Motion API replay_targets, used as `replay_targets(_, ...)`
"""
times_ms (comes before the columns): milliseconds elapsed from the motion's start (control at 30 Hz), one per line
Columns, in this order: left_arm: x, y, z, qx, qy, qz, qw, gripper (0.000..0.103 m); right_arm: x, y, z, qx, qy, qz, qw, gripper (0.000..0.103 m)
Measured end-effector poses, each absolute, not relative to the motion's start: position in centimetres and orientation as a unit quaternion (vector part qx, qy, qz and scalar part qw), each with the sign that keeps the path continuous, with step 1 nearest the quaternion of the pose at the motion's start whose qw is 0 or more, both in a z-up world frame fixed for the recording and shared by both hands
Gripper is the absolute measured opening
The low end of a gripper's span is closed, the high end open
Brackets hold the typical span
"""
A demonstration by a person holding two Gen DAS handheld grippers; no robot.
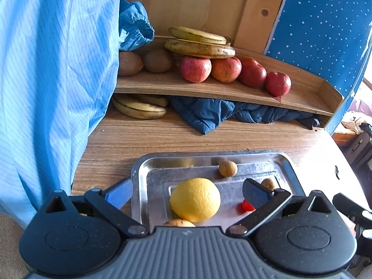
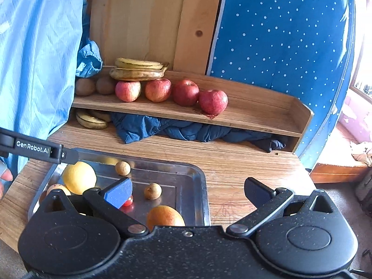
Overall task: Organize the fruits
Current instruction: 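Lift both open tools up and back from the tray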
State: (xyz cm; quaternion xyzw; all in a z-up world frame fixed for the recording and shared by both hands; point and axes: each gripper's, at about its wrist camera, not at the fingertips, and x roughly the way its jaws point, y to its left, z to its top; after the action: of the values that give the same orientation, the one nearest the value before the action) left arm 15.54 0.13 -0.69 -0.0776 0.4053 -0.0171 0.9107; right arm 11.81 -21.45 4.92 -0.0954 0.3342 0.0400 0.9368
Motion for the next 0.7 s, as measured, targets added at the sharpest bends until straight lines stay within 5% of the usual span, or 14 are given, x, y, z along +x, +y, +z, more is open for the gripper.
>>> replay_targets(700,10.0,-2.1,1.8,-0.080,0.371,0.035,0.924,0.102,8.4,-24.5,6.8,-0.077,0.302,0.097,0.945,0.102)
